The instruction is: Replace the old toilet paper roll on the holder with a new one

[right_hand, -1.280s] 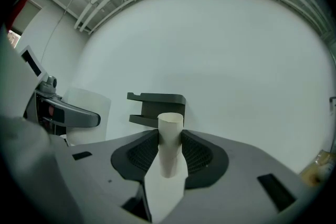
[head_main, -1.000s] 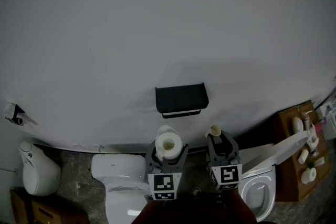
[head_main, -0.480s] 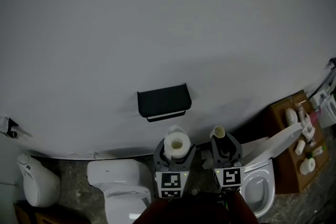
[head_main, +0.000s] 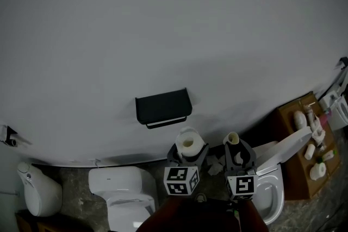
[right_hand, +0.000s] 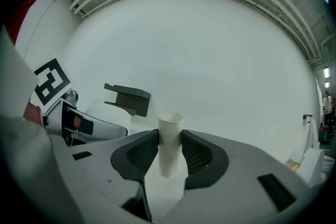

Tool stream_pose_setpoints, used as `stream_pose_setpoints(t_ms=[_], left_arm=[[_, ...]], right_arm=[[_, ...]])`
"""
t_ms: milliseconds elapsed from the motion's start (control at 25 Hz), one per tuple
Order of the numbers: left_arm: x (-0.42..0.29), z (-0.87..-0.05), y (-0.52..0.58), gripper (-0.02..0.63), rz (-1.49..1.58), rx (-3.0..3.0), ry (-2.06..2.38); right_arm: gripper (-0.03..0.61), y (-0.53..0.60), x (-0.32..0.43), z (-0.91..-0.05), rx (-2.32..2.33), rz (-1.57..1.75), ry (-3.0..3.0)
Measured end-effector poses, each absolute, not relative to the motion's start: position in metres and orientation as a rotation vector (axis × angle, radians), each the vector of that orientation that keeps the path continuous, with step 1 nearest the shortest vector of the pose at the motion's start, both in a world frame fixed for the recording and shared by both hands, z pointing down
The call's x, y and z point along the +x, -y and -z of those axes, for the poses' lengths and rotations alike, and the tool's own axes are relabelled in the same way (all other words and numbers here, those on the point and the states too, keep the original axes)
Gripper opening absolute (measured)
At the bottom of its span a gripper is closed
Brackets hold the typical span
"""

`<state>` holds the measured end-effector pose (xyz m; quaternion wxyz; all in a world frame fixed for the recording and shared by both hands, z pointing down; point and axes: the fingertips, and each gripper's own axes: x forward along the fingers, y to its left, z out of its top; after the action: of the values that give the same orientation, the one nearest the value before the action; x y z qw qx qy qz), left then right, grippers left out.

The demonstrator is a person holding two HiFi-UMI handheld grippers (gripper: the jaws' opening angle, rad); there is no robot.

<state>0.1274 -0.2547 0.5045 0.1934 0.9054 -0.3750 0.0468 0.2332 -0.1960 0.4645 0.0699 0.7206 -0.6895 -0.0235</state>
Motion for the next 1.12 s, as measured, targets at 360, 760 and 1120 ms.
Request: stream_pose_setpoints(t_ms=[360, 760, 1120], left_arm=[[0.154, -0.511, 0.290, 0.422, 0.017, 2.293, 0.946], [0.162, -0.504, 0.330, 0.422, 0.286, 2.040, 0.957], [0.143, -0.481, 0.346, 0.422, 0.599, 1.852, 0.906]], right_arm=[[0.150, 0.205, 0.236, -0.458, 2.151, 0.078, 2.088], [0.150, 0.211, 0.240, -0.455, 2.143, 0.088, 2.086], [0.150, 0.216, 0.233, -0.460, 2.116, 0.078, 2.101]])
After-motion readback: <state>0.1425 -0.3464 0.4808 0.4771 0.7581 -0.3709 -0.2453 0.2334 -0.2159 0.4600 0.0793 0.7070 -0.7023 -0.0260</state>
